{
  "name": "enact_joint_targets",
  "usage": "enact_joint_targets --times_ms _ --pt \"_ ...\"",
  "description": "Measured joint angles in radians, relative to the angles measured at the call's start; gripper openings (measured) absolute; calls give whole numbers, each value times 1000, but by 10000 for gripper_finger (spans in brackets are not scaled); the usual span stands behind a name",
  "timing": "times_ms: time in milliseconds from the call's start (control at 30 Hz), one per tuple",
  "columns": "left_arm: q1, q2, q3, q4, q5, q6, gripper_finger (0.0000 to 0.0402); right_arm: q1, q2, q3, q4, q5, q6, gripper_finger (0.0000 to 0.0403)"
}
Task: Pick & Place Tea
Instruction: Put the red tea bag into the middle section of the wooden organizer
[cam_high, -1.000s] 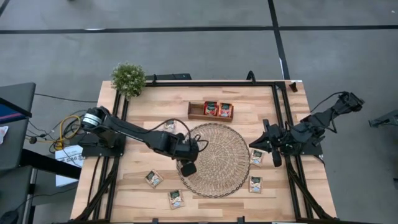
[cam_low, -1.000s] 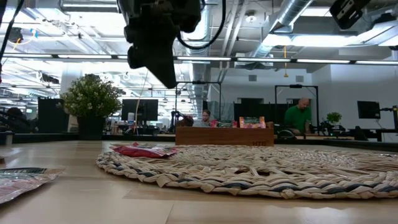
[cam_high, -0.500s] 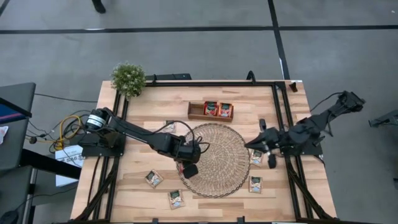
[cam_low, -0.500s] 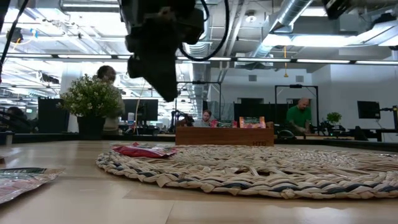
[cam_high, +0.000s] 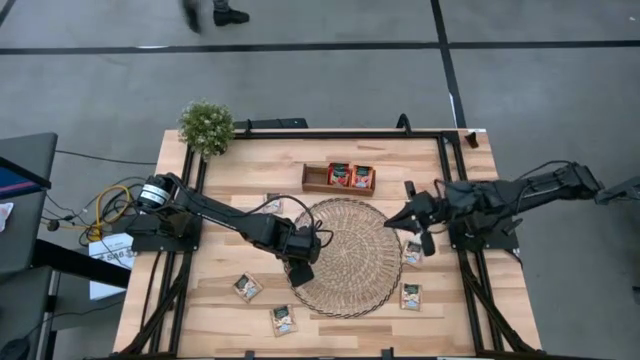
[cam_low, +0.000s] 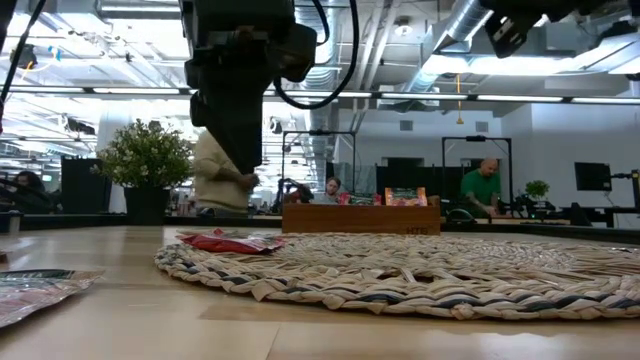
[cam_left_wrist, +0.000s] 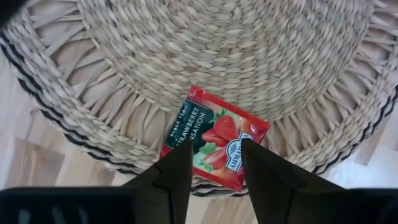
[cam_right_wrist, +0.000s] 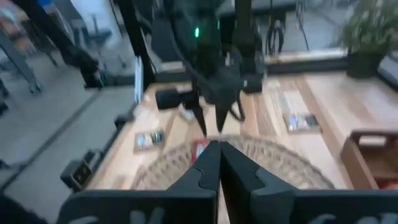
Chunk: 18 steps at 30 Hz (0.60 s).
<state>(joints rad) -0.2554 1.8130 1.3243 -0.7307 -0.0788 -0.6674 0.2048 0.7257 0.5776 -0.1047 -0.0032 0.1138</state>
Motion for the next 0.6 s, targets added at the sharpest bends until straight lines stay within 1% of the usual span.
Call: enact_joint_targets --times_ms 100,200,267,433,600 --pt "0 0 0 -1 0 2 129 -37 -66 -99 126 -49 25 1" --pt "5 0 0 -1 1 21 129 -60 -137 -204 270 -60 80 1" --pt "8 0 0 -1 3 39 129 -68 -188 -257 320 -61 110 1" --pt "33 0 0 -1 4 143 129 -70 -303 -324 346 -54 147 1" --pt "65 3 0 0 5 234 129 -68 -357 -340 347 -53 148 1"
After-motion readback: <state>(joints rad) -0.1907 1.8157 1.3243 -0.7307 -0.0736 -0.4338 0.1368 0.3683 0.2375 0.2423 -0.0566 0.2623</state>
